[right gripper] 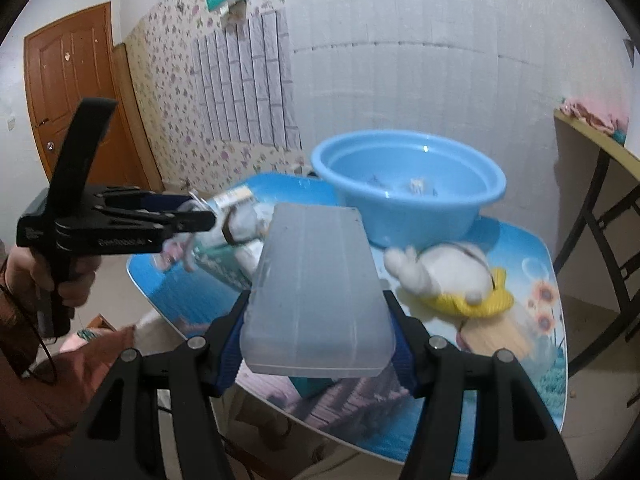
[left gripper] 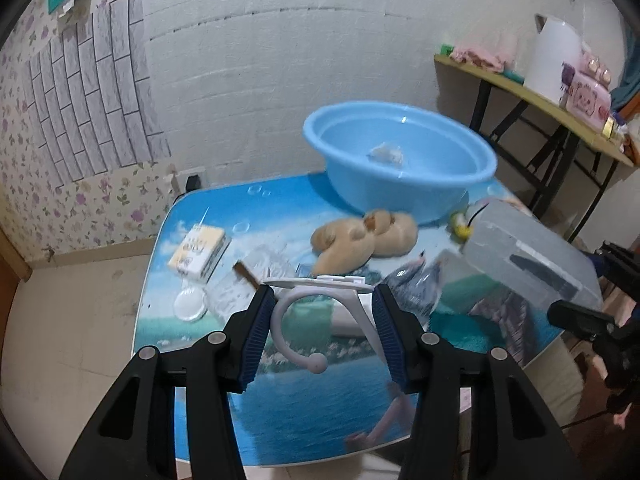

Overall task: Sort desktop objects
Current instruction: 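Carry the hook and clear box into the blue basin and release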

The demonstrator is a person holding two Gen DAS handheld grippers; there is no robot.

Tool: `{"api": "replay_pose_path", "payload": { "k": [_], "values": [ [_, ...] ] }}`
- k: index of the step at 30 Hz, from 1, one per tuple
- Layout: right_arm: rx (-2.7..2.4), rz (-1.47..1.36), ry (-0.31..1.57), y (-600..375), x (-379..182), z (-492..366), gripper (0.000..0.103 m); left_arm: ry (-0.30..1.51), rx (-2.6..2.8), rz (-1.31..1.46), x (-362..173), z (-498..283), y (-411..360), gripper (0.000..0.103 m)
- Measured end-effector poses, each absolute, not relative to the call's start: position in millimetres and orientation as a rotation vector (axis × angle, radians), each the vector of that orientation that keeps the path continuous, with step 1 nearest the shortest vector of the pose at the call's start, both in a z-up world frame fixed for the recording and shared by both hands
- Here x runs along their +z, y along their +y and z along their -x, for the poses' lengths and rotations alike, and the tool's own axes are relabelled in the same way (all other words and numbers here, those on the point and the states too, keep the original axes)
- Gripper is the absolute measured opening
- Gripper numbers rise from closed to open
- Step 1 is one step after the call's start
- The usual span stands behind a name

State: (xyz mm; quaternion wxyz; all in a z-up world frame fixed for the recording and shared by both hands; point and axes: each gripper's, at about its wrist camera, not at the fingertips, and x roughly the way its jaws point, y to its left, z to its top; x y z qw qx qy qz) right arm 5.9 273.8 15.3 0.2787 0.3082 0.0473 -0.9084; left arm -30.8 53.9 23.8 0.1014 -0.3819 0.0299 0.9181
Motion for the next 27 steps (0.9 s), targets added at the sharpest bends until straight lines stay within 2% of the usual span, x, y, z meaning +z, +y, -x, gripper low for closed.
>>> {"api": "replay_pose_path", "payload": {
  "k": [15,27],
  "values": [
    [-2.552,-0.793,0.014,290,30,49,0.061,0.12,2.693,1.092,39,72,83,0.05],
    [-2.572,-0.805,0.033,291,20,102,0.061,0.152,2.655,1.09,43,119,112,0.05]
  ]
}}
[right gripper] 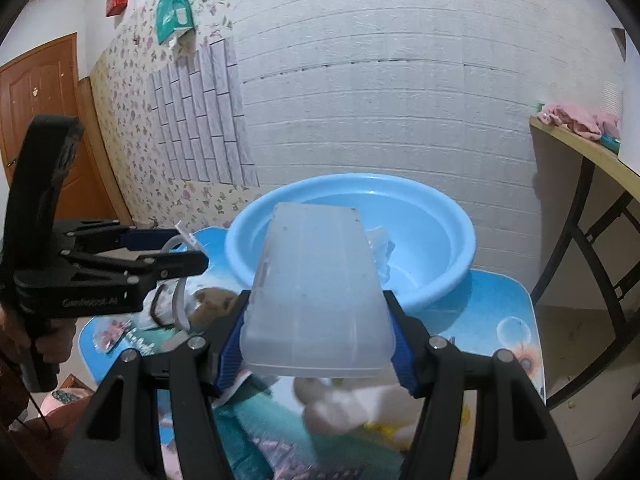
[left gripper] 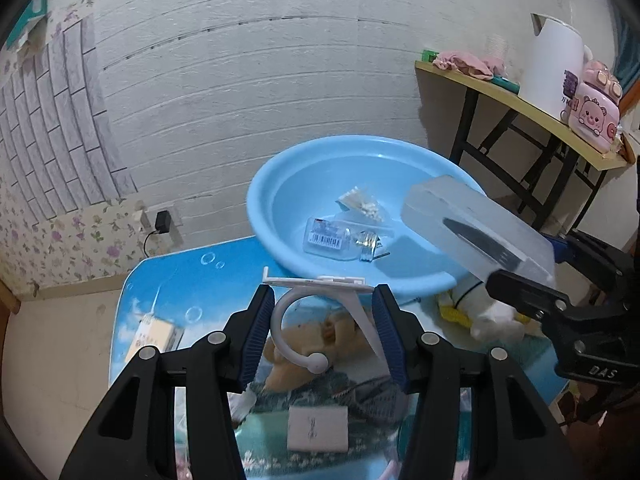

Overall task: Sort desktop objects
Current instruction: 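Carry the hook and clear box into the blue basin and release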

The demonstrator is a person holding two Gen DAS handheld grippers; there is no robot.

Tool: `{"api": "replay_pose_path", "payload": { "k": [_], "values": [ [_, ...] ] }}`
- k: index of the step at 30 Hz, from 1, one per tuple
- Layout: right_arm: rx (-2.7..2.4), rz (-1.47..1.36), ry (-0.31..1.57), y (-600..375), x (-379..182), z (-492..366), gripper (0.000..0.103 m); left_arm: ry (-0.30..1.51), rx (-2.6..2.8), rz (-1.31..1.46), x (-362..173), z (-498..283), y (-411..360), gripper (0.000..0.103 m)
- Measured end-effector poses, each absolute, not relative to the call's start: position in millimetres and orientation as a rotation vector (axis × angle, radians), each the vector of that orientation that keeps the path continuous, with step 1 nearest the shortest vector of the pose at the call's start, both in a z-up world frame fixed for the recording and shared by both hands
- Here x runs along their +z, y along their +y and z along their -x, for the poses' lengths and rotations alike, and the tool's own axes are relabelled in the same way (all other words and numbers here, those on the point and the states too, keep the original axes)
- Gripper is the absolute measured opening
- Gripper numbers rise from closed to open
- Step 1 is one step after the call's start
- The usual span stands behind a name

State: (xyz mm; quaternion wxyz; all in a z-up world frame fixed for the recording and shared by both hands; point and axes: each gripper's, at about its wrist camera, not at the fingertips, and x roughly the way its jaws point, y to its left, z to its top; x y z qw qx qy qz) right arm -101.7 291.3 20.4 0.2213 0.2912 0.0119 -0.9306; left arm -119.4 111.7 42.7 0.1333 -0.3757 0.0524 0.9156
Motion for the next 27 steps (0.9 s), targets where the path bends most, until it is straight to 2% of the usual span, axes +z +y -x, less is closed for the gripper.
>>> {"api": "replay_pose_path", "payload": {
  "k": [16,18,20,27],
  "values": [
    [-2.605,-0.806,0.031,299,13,130,0.061,0.226,2.61,1.058,28,164,146,0.051],
    [-2.612,-0.805,0.03,299,13,129,0.061,0.215,2.617,1.061,27,163,146,0.059],
    [-2.618,-0.801,0.017,301,13,128,0.061,0.199,2.623,1.053,29,160,144,0.078],
    [-2.608,-0.801,-0.015,297,13,122,0.062,0.145,2.639,1.061,30,149,131,0.081]
  ]
}}
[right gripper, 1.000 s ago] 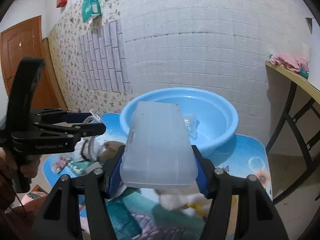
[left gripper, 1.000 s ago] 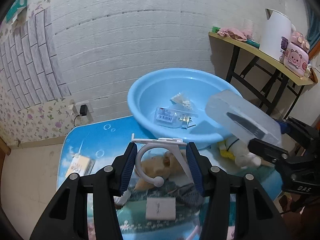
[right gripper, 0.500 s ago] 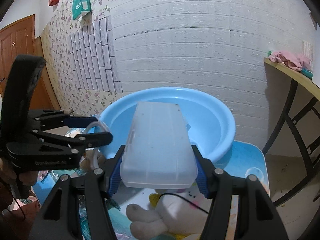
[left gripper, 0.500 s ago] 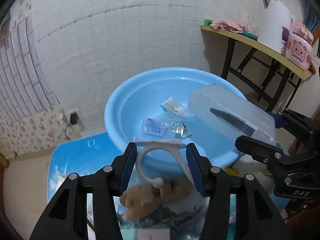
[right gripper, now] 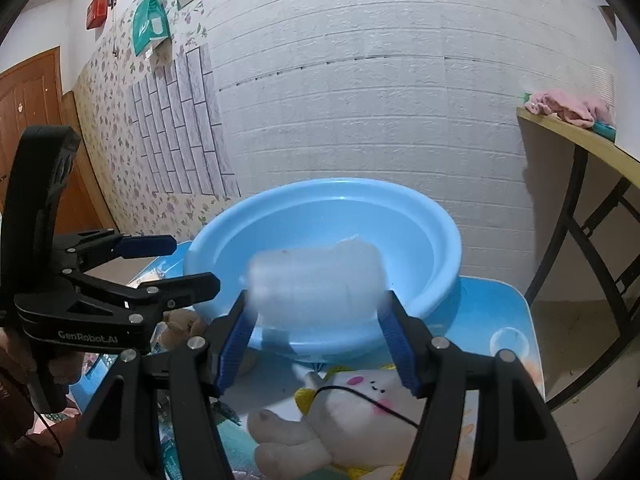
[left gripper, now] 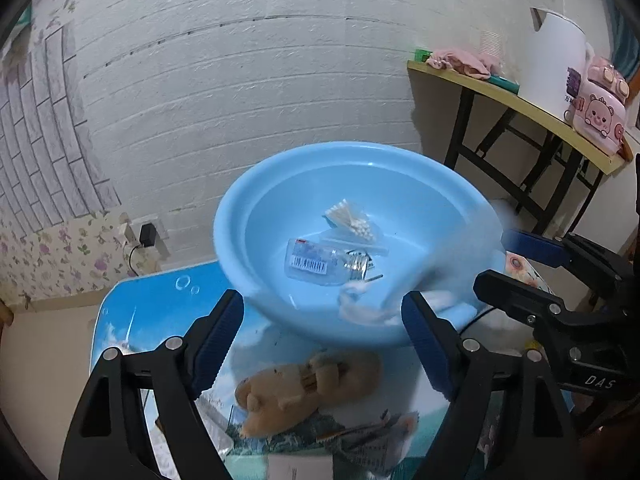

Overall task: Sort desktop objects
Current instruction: 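Carry the hook and clear box into the blue basin and release, then move both tools back over the table toward the pink bag and teal packet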

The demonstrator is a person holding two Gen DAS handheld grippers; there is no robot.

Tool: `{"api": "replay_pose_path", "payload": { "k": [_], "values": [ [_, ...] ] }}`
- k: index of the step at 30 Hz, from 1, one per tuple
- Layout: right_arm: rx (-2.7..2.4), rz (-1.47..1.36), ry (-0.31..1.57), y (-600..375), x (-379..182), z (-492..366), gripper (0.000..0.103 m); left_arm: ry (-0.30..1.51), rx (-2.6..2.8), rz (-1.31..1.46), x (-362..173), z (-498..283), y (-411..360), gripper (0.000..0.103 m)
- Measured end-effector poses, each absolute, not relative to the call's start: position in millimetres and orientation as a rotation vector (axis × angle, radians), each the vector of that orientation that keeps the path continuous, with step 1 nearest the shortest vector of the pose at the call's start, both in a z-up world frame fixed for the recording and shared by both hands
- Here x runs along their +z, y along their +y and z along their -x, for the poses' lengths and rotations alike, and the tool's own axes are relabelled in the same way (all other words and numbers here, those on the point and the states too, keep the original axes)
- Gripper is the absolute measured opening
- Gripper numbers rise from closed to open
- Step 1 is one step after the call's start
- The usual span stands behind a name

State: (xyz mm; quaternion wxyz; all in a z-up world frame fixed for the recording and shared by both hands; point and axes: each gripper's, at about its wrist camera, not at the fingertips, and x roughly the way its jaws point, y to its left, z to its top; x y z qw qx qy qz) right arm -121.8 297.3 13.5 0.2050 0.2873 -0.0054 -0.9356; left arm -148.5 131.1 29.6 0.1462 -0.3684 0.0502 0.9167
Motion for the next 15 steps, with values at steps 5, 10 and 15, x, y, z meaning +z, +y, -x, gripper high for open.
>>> {"api": "replay_pose_path", "payload": {
  "k": [5,10,15],
  "values": [
    [-2.605,-0.811,0.01,294,14,114,0.062,0.141,2.648,1.064,27,137,125,0.081],
    [-2.602,-0.846,0.013,294,12,103,0.062,0.118,2.651,1.094,22,123,113,0.086],
    [-2.613,-0.866,0.017,297,9,89,0.062,0.093,2.662,1.133,17,108,97,0.093]
  ]
}}
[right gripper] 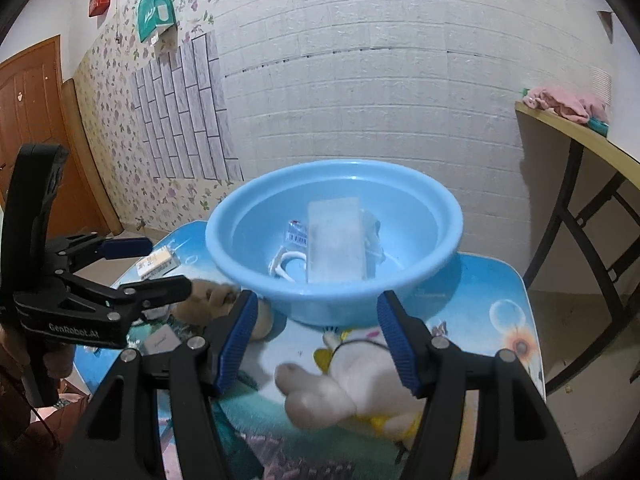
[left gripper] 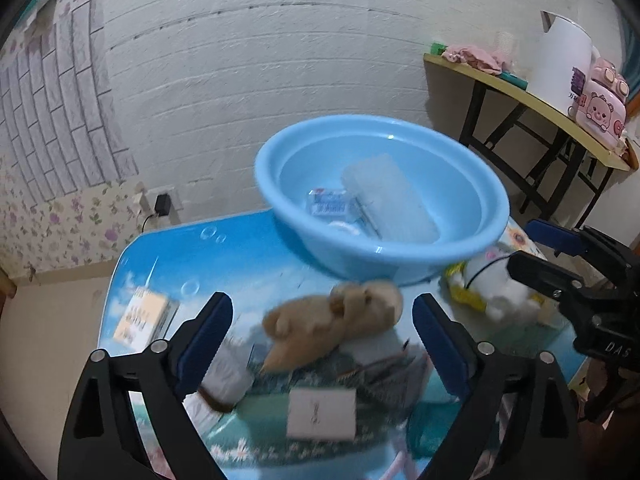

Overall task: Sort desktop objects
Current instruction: 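Move both tools back over the table toward the pink bag and teal packet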

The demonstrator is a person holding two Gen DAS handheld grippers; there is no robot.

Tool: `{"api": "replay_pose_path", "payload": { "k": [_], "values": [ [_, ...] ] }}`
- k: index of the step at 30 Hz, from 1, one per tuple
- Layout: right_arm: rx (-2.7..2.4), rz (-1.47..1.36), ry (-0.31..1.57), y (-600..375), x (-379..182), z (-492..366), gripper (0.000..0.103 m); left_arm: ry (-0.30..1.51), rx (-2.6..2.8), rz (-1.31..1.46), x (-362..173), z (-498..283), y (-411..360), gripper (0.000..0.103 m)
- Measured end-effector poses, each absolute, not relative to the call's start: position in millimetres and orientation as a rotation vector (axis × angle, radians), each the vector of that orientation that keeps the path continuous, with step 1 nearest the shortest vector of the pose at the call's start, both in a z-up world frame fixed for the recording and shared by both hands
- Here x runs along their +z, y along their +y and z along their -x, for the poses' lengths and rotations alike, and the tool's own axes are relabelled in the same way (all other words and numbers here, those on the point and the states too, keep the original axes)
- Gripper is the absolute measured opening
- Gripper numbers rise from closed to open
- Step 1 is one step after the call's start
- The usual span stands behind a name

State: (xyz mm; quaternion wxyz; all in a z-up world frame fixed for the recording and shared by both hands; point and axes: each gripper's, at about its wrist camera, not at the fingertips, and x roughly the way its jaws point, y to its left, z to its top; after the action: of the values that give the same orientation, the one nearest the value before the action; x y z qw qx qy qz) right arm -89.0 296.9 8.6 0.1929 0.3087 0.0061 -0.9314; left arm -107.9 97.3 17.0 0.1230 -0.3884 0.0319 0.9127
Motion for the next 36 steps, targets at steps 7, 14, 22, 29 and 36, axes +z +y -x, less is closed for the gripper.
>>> {"api": "replay_pose_path", "payload": {
  "k": [7,14,22,29,36],
  "values": [
    [-2.605,-0.97,-0.005,302,-5,72,0.063,0.091,2.682,1.199,2,87,75,0.097],
    [-2.523,-0.981,-0.098,297,-12,50,0.063,0.091,2.71,1.24,-15,66,49,0.099],
    [-2.505,-1.141,-0.178,288,-36,46,0.063,0.107,2.718,1.275,-27,42,27,0.1],
    [-2.517,-1.155,-0.029,267,-43,35,0.063,0.079,2.741,1.278,-33,34,3,0.1],
    [-2.49,-1.147,0.01,257,-45,24,0.063,0.034,2.754,1.309,-44,33,-18,0.1]
  ]
}}
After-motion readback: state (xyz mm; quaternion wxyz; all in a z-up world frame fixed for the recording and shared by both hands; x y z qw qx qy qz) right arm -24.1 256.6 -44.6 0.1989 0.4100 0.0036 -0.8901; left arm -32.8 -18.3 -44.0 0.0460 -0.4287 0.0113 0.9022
